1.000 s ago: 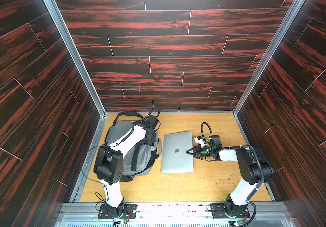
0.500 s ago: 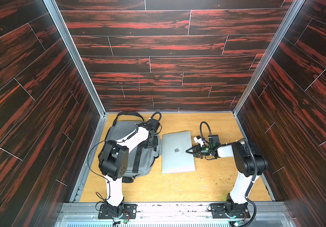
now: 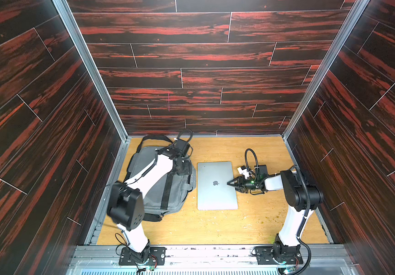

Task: Open the zippered laptop bag and take out the laptop
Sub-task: Place the laptop at the center of the board, then reset both arms

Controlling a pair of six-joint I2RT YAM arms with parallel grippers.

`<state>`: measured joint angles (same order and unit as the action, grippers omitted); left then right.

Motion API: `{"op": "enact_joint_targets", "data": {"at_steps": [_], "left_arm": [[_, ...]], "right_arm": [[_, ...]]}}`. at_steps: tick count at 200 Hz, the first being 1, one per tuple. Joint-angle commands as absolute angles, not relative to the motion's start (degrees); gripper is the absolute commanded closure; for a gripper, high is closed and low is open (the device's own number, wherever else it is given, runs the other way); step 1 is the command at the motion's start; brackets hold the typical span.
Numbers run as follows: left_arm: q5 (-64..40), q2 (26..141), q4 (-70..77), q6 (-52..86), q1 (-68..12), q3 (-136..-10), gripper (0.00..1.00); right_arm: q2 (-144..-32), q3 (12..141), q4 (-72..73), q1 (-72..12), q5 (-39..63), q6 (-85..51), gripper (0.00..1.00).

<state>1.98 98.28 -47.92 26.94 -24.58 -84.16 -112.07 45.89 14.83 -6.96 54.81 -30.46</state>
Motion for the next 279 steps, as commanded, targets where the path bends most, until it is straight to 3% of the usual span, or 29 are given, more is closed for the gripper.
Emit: {"op": "enact_joint_targets", "data": {"at_steps": [1, 60, 80, 108, 164, 216, 245, 250, 253, 279], "left_arm": [[3.7, 95.5, -48.1, 24.2, -23.8, -83.8, 0.2], [5.2, 88.2, -42.2, 16.7, -17.5, -78.1, 0.07], [4.7, 83.4, -33.9, 10.5, -15.2, -71.7, 0.01], [6.1, 79.6, -21.3, 7.0, -9.5, -62.6, 0.0], [6.6, 76.7, 5.6, 6.3, 0.9, -45.3, 0.0], [9.7, 78.2, 22.0, 7.8, 4.6, -34.4, 0.0], [10.4, 78.5, 27.6, 8.3, 5.4, -30.4, 0.0], [10.1, 78.9, 28.4, 8.6, 5.5, -30.0, 0.0], [9.8, 79.0, 29.0, 8.6, 5.6, -29.7, 0.0], [8.5, 80.2, 35.6, 10.2, 5.6, -26.2, 0.0]], "right_arm": [[-112.2, 45.9, 12.6, -6.0, 53.8, -26.6, 0.55], [-104.6, 46.3, -0.5, -1.8, 48.6, -18.5, 0.43], [-99.6, 48.6, -8.3, -1.7, 43.3, -14.0, 0.4], [-90.9, 48.8, -10.2, -1.1, 34.8, -11.2, 0.35], [-76.1, 43.8, 2.1, 0.1, 10.6, -8.9, 0.27], [-70.7, 30.6, 27.4, 0.1, -3.0, -7.8, 0.23], [-70.7, 23.2, 39.1, 0.1, -5.3, -6.8, 0.21], [-70.7, 22.3, 40.8, 0.1, -5.3, -6.5, 0.08], [-70.8, 21.7, 41.7, 0.1, -5.2, -6.4, 0.05], [-71.9, 19.7, 45.5, 0.0, -5.0, -5.1, 0.04]]}}
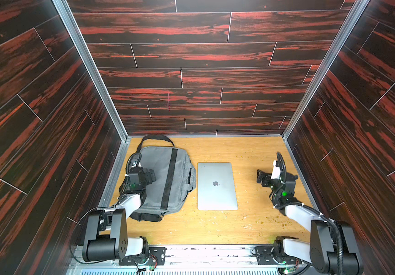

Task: Open the zippered laptop bag and take out the laptop
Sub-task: Reset both arms

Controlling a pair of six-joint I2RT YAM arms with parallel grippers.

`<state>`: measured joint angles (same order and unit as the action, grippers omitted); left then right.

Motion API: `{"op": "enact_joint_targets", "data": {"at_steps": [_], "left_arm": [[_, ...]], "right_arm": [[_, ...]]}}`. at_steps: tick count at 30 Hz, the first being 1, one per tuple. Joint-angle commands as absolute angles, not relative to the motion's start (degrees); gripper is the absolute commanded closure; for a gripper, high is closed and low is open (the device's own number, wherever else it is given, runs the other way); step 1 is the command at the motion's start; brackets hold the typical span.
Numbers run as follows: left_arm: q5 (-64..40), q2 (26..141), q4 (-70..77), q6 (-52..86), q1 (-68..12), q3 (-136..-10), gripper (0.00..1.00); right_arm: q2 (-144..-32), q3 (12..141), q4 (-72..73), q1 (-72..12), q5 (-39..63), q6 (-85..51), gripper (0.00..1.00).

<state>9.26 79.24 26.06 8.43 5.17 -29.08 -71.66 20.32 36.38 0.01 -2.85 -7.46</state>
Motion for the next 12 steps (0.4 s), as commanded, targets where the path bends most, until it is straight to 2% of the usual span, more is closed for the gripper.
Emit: {"op": "enact_joint_targets", "data": {"at_steps": [1, 12], "left_arm": [[8.4, 80.2, 35.8, 10.2, 5.6, -26.1, 0.0], [1.8, 82.1, 35.6, 6.7, 5.6, -27.6, 0.0]], "right_arm": [[-71.9, 19.7, 45.8, 0.0, -4.9, -5.1, 0.04], [-71.0, 16.2, 50.5, -0.3, -4.4, -3.5, 0.04]]}}
